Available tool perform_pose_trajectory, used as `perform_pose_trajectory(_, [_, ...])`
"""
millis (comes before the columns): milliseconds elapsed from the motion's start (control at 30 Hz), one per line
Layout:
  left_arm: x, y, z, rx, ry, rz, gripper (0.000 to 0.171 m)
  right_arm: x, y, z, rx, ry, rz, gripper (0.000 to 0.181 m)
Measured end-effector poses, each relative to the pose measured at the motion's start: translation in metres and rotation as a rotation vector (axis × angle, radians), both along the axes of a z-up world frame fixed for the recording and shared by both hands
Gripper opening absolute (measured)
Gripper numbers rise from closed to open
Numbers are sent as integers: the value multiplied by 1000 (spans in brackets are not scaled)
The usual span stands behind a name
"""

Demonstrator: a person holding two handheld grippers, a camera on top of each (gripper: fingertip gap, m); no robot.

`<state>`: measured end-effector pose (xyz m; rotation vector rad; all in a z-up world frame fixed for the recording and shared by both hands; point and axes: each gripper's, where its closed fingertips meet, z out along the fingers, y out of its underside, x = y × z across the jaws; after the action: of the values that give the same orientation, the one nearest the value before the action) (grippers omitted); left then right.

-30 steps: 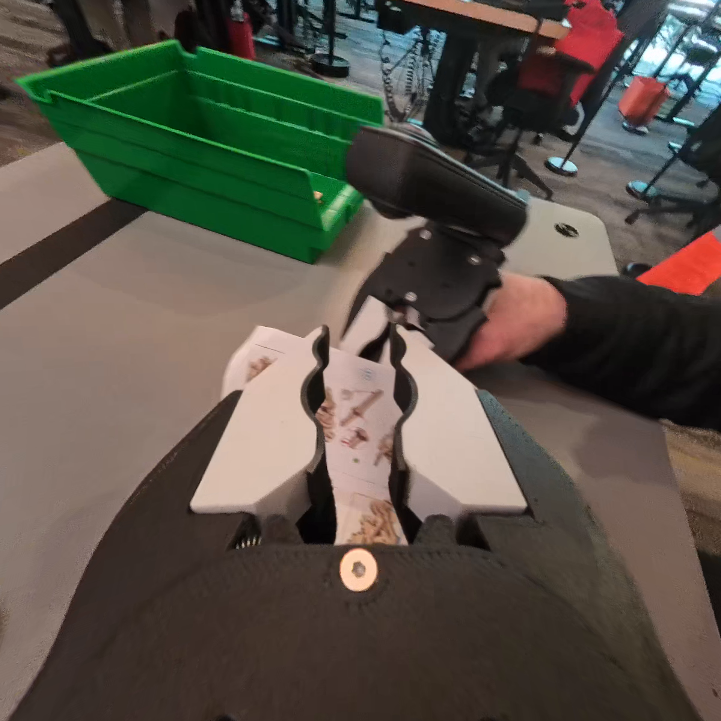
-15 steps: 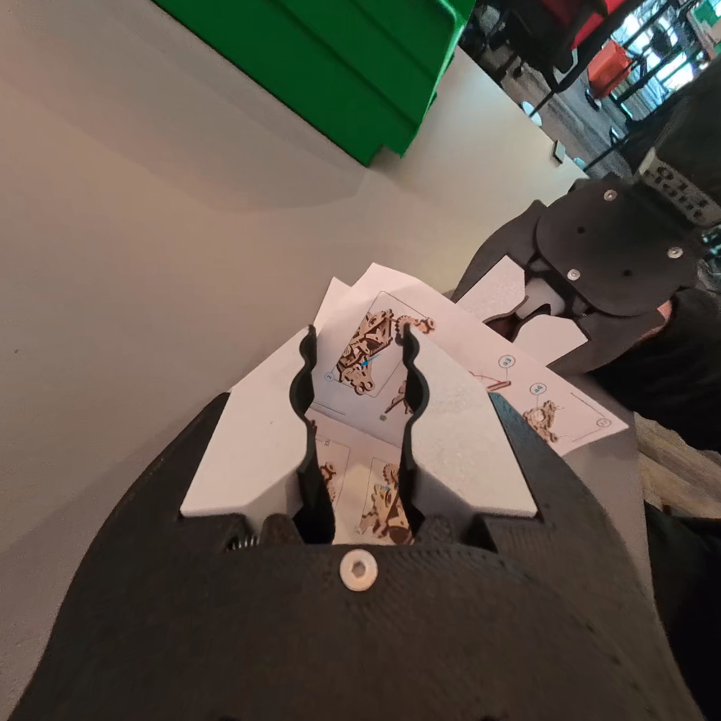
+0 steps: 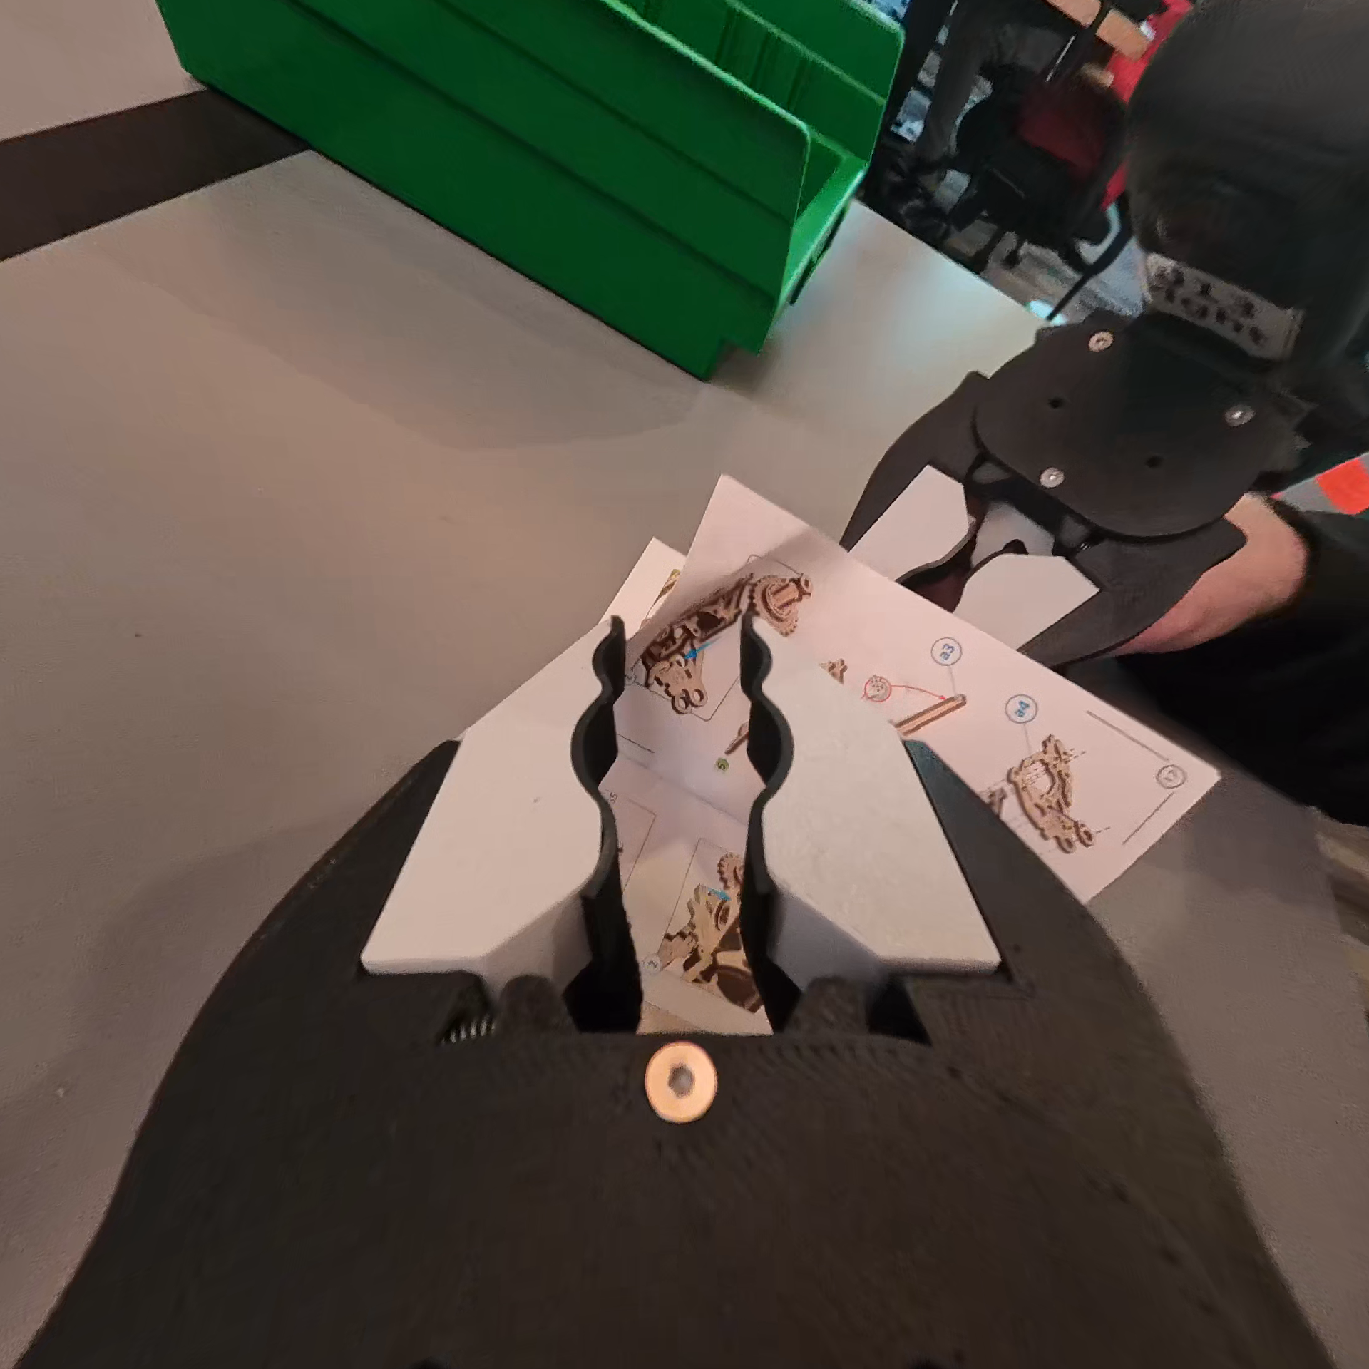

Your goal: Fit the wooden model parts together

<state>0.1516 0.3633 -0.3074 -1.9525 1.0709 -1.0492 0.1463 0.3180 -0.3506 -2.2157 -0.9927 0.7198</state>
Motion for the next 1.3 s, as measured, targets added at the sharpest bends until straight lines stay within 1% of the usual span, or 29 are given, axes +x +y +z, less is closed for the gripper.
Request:
perform_pose_trajectory(100, [0, 1, -4, 53, 47, 8, 32, 0, 0, 0, 0, 0, 0, 0])
perform_pose_trajectory(200, [2, 1, -4, 75, 56, 21, 35, 0, 0, 0, 0, 0, 0, 0])
perform_pose_trajectory(433, [2, 3, -5, 140, 88, 56, 38, 0, 0, 0, 0, 0, 1, 0])
perform_pose_trajectory(700, [6, 3, -9, 223, 143, 97, 40, 0, 0, 0, 1, 0, 2, 0])
perform_pose_trajectory(867, [9, 0, -11, 251, 168, 89, 38, 0, 0, 0, 2, -1, 2, 0])
perform_pose_trajectory(1000, [10, 3, -12, 226, 171, 86, 41, 0, 0, 0, 3, -2, 4, 0])
perform_pose_trajectory(1067, [10, 4, -14, 204, 184, 69, 47, 0, 0, 0, 4, -2, 6, 0])
perform_pose_trajectory(1167, [14, 0, -22, 114, 201, 6, 50, 0, -1, 0, 3, -1, 10, 0])
perform_pose_trajectory(1300, [15, 1, -21, 67, 189, -18, 50, -1, -1, 0, 3, -1, 10, 0])
